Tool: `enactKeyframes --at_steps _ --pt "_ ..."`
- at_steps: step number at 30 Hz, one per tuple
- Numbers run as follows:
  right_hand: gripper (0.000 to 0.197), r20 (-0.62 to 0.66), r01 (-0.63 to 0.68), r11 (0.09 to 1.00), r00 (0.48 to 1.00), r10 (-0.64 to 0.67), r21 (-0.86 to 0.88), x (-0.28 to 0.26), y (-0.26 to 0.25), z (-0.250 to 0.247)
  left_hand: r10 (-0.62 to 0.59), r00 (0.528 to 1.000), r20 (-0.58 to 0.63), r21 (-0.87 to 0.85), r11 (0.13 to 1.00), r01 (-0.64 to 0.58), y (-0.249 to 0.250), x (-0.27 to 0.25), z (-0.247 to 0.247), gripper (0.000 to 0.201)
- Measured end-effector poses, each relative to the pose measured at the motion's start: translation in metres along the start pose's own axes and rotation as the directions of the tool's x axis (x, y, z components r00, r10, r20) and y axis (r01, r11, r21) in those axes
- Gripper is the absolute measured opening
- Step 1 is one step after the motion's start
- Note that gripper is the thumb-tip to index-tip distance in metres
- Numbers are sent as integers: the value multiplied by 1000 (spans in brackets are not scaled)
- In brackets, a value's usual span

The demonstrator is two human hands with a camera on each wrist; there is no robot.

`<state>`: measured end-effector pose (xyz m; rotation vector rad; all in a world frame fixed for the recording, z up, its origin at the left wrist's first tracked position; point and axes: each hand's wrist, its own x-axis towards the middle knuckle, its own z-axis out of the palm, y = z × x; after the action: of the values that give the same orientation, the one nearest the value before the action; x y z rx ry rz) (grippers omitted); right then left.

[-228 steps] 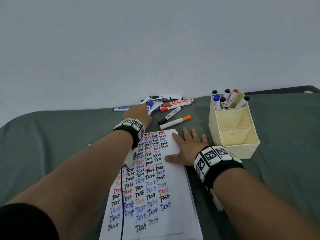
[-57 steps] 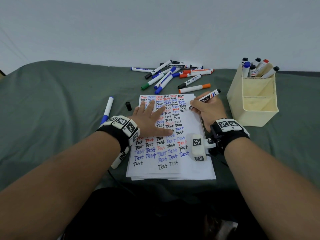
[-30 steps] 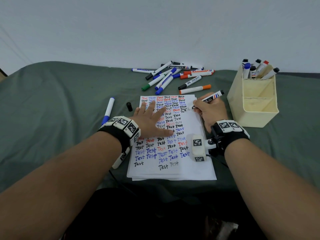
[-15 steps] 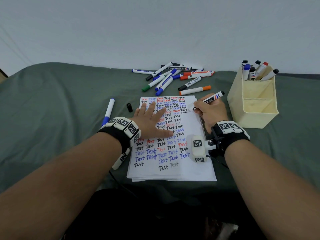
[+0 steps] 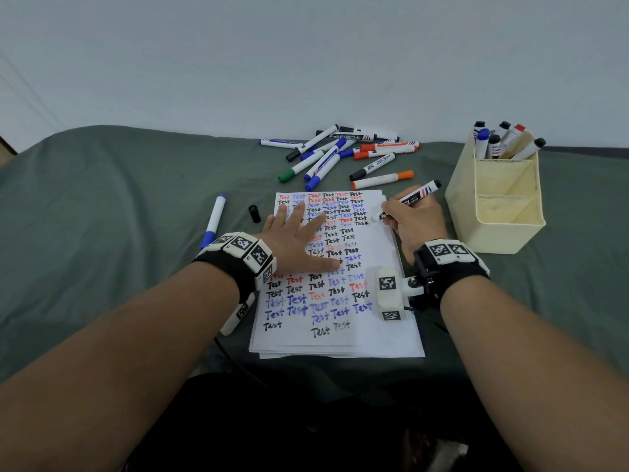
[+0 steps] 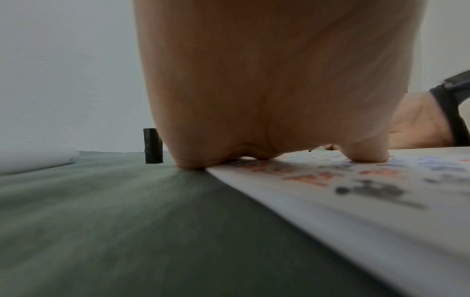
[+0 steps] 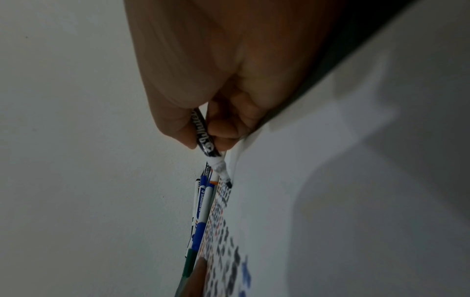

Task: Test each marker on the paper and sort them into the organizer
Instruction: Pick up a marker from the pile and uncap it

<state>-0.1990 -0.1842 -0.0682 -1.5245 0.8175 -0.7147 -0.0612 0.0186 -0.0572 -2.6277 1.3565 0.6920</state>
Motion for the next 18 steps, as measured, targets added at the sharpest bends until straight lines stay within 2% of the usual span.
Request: enactKeyframes --at_steps 7,12,16,18 --pt "9 -9 7 1000 1000 -7 27 1 1 1 2 1000 -12 4 1000 -2 -2 2 1 129" --pt "12 -16 -16 983 1000 20 184 3 4 -1 9 999 -32 -11 1000 -9 -4 5 2 125" --pt "11 31 -34 948 999 25 315 5 7 -3 9 993 -120 -14 1000 -11 -3 2 -1 126" --pt "11 56 -38 935 998 19 354 4 6 -3 32 975 -221 21 999 -28 -2 -2 -5 120"
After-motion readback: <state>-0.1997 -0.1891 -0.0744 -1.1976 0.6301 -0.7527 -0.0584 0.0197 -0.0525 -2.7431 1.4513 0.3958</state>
